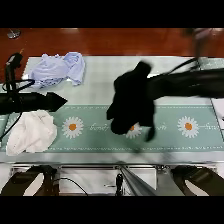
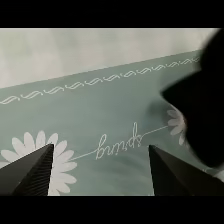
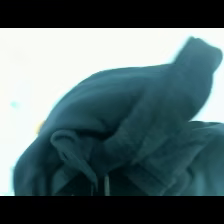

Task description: Fold the shirts.

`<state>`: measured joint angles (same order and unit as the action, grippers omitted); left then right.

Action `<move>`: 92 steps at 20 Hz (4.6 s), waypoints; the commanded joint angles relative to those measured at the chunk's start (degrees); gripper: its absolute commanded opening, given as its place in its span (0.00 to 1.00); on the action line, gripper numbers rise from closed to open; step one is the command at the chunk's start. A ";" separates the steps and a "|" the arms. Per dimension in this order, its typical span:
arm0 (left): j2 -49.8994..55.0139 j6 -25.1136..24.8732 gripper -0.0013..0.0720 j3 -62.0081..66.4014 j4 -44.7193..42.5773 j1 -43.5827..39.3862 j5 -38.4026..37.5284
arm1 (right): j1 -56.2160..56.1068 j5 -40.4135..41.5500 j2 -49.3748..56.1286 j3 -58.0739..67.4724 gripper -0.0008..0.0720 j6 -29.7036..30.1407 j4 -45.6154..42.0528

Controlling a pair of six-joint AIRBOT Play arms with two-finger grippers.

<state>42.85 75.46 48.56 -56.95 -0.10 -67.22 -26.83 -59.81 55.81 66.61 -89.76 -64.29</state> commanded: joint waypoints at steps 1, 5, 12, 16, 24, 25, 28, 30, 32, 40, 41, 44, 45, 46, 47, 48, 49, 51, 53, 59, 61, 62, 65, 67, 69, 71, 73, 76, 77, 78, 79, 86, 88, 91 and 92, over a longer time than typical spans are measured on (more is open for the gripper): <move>0.22 0.26 0.97 -2.86 0.07 -0.81 0.31 | -10.82 11.26 12.26 -6.01 0.04 -3.72 1.16; 0.44 0.26 0.97 -5.64 0.07 -2.69 1.25 | -15.85 15.96 23.28 -5.46 0.38 -0.83 13.42; 3.15 0.22 0.97 -5.81 0.04 -3.52 1.68 | 10.27 -3.74 11.76 5.09 0.87 5.22 6.99; 10.01 -0.96 0.97 -4.07 5.27 -4.57 0.00 | 31.06 -10.23 -2.01 -3.89 0.87 4.24 -2.10; 35.04 -4.31 0.97 8.09 17.33 -18.03 -7.89 | 41.00 -9.40 -14.14 -35.56 0.86 6.91 1.68; 37.09 -4.31 0.97 9.94 17.27 -19.52 -8.07 | 41.00 -8.74 -14.12 -37.97 0.86 7.65 3.58; 42.86 -1.55 0.97 14.64 11.72 -22.27 -9.29 | 41.00 -6.45 -14.12 -41.77 0.86 9.07 7.58; 46.60 3.04 0.97 17.53 4.46 -23.19 -11.13 | 41.00 -5.70 -14.12 -42.36 0.86 9.11 8.46; 48.98 4.39 0.97 19.91 2.91 -23.21 -11.69 | 41.00 -5.57 -14.12 -42.36 0.86 9.11 8.50; 51.93 3.56 0.05 33.11 2.91 -22.18 -6.14 | 41.00 -8.41 -14.12 -43.45 0.86 9.25 8.94; 51.91 3.85 0.05 34.49 2.91 -21.31 -5.92 | 41.00 -8.35 -14.12 -43.82 0.86 9.22 9.70; 51.82 5.22 0.05 36.35 2.95 -19.15 -5.88 | 37.03 -8.02 -14.08 -44.83 0.86 9.40 12.96; 51.84 5.22 0.05 36.30 2.95 -18.91 -5.90 | 33.29 -6.60 -14.08 -45.03 0.86 8.44 12.76; 51.89 5.20 0.05 36.30 2.93 -18.91 -5.90 | 29.77 -3.69 -14.08 -45.00 0.86 7.45 11.93; 51.87 5.20 0.05 36.30 2.93 -18.91 -5.86 | 26.82 0.39 -14.05 -45.00 0.86 5.09 10.25; 51.87 5.20 0.05 36.30 2.93 -18.91 -5.88 | 25.29 3.85 -14.05 -45.00 0.86 2.03 8.79; 51.87 5.22 0.05 36.30 2.93 -18.91 -5.88 | 24.50 6.73 -14.05 -45.00 0.86 0.17 8.72; 51.89 5.22 0.06 36.30 2.93 -18.97 -5.86 | 24.26 10.91 -12.70 -44.61 0.86 0.11 8.74; 51.89 5.20 0.06 36.30 2.93 -18.97 -5.86 | 24.63 11.85 -7.28 -42.95 0.86 0.26 8.96; 51.89 5.20 0.06 36.30 2.93 -18.95 -5.75 | 19.87 10.73 13.62 -34.14 0.86 9.38 21.07; 51.89 5.22 0.06 36.30 2.95 -18.97 -5.64 | 17.18 10.95 19.56 -29.73 0.86 9.70 22.01; 51.87 5.22 0.06 36.30 2.97 -18.97 -5.70 | 15.91 10.54 22.34 -27.26 0.86 9.70 22.05; 51.87 5.20 0.06 36.30 2.97 -18.95 -6.56 | 12.83 9.05 27.52 -20.85 0.86 9.73 22.03; 51.87 5.20 0.06 36.30 2.97 -18.95 -6.60 | 10.97 8.61 28.39 -17.92 0.27 11.19 21.99; 51.52 5.20 0.06 36.41 4.11 -18.73 -6.95 | 10.64 6.54 28.00 -15.23 0.04 12.98 21.86; 50.07 3.58 0.06 36.83 10.34 -17.64 -5.77 | 11.67 2.34 27.89 -8.87 0.04 12.26 19.47; 47.93 2.51 0.05 40.35 17.35 -16.00 -4.68 | 13.22 -2.45 27.43 2.14 0.04 10.16 16.48; 43.21 1.51 0.05 51.19 19.32 -13.51 -4.24 | 14.53 -6.36 24.28 23.93 0.04 4.68 7.67; 41.48 1.49 0.05 55.82 19.30 -12.55 -4.04 | 14.60 -7.43 23.08 32.15 0.04 3.19 4.22; 39.93 1.51 0.05 60.24 19.28 -11.69 -3.96 | 14.58 -8.50 21.97 39.63 0.04 2.29 1.64; 38.34 1.49 0.05 64.83 19.23 -10.84 -3.98 | 14.58 -9.66 20.57 47.06 0.04 1.88 0.02; 21.84 6.27 0.05 71.91 2.62 -8.85 -3.98 | 14.58 -10.67 -0.11 57.46 0.04 6.21 -2.25; 17.20 6.29 0.05 71.91 2.71 -8.98 -4.94 | 14.58 -12.63 -4.81 57.46 0.04 7.37 -3.08; 11.85 6.19 0.06 71.89 3.41 -8.98 -8.13 | 14.58 -15.15 -9.27 57.46 0.04 7.69 -3.61; 10.58 6.25 0.05 71.89 3.58 -8.98 -9.79 | 14.60 -16.02 -10.16 57.46 0.04 7.72 -3.98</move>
<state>58.13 81.30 120.20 -52.23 -9.17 -73.76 -12.27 -73.10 50.06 123.57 -82.89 -66.98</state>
